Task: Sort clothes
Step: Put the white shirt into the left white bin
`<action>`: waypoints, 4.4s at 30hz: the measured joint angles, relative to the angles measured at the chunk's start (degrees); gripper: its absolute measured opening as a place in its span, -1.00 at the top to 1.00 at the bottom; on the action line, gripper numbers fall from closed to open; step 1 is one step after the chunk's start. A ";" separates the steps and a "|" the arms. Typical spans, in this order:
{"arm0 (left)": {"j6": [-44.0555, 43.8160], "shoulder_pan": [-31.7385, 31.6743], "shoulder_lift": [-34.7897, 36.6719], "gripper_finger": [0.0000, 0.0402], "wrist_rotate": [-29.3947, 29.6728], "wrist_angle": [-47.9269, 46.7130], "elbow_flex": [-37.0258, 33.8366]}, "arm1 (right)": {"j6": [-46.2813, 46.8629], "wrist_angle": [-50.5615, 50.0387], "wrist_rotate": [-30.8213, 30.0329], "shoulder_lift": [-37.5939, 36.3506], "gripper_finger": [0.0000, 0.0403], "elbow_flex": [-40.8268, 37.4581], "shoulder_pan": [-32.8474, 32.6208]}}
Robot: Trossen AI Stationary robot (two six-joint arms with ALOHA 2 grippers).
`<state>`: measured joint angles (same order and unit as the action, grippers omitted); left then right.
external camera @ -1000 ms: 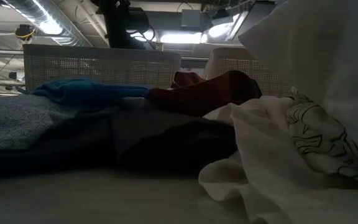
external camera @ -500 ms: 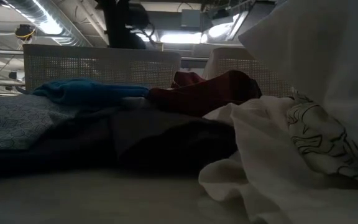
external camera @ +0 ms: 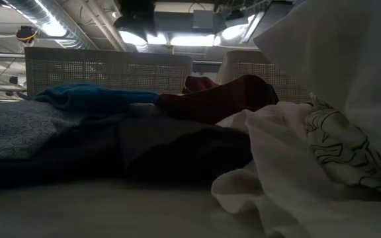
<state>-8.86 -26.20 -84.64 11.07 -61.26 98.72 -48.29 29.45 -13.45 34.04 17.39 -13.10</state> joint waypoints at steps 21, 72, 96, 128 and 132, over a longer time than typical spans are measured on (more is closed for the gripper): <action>-2.87 32.07 -2.40 0.02 1.78 32.57 -10.14 | 0.00 0.03 1.18 0.00 0.96 0.00 -0.02; -6.83 40.72 -47.21 0.02 -1.94 82.11 -13.56 | 0.00 0.52 2.10 0.02 0.96 0.00 -0.02; 18.04 43.72 -47.97 0.97 12.31 80.93 -9.83 | -0.02 -0.11 2.10 0.02 0.96 0.00 -0.02; 25.59 45.75 -32.34 0.99 24.26 72.60 -8.24 | 0.00 -0.95 2.10 0.00 0.96 0.02 -0.02; 24.92 45.76 -30.07 0.98 24.28 70.16 -8.24 | 0.00 -0.92 2.10 0.00 0.96 0.02 -0.02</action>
<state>16.05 19.56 -114.71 35.35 8.90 90.48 -48.29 28.53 -11.35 34.04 17.41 -13.13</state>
